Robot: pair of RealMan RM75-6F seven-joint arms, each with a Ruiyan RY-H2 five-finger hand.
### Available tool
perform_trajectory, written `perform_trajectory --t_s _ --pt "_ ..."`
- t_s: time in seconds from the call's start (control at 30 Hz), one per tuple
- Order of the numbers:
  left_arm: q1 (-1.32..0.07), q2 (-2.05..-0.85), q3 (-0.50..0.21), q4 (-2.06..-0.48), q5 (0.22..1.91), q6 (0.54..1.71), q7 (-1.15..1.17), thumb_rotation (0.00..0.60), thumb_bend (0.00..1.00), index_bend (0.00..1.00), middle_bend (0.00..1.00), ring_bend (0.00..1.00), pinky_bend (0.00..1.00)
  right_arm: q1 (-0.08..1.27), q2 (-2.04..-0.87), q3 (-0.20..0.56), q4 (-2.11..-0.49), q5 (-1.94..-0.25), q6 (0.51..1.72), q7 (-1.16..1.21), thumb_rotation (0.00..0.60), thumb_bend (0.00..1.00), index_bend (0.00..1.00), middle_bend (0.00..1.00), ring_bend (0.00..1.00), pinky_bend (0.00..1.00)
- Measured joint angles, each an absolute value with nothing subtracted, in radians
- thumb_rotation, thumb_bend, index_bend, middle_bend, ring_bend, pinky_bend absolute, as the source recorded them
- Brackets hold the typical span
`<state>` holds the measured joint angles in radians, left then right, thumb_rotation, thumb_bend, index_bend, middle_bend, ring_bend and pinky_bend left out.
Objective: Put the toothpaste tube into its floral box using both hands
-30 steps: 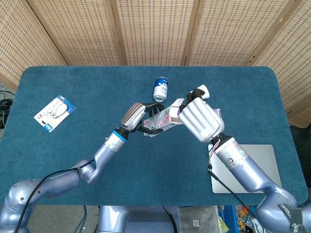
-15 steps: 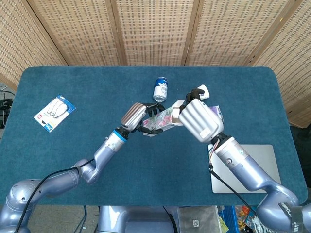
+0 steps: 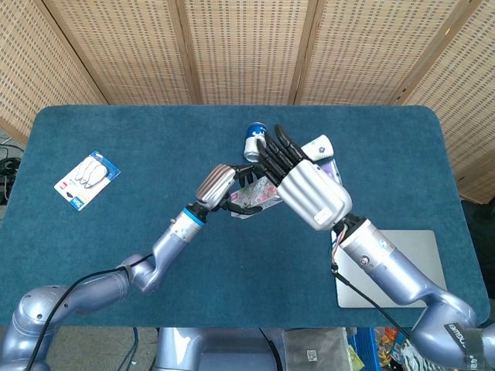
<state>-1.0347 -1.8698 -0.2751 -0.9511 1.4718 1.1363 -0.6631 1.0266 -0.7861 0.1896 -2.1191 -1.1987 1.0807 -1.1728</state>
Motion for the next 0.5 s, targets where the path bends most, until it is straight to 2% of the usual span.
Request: perform_trajectory --t_s 0.17,0.5 --pt "-1.034 -1.874 -0.278 -0.949 1.469 1.139 -0.673 0.600 0.34 0.59 0.56 0.52 0.56 0.992 -0.774 0.215 -2.094 -1.264 1.124 -1.118 0.600 0.00 0.00 0.00 0.00 0.00" --pt "-1.025 -1.879 -0.284 -0.946 1.466 1.162 -0.696 0.600 0.34 0.59 0.56 0.52 0.56 0.921 -0.714 0.247 -2.064 -1.250 1.179 -1.046 0.600 0.00 0.00 0.00 0.00 0.00"
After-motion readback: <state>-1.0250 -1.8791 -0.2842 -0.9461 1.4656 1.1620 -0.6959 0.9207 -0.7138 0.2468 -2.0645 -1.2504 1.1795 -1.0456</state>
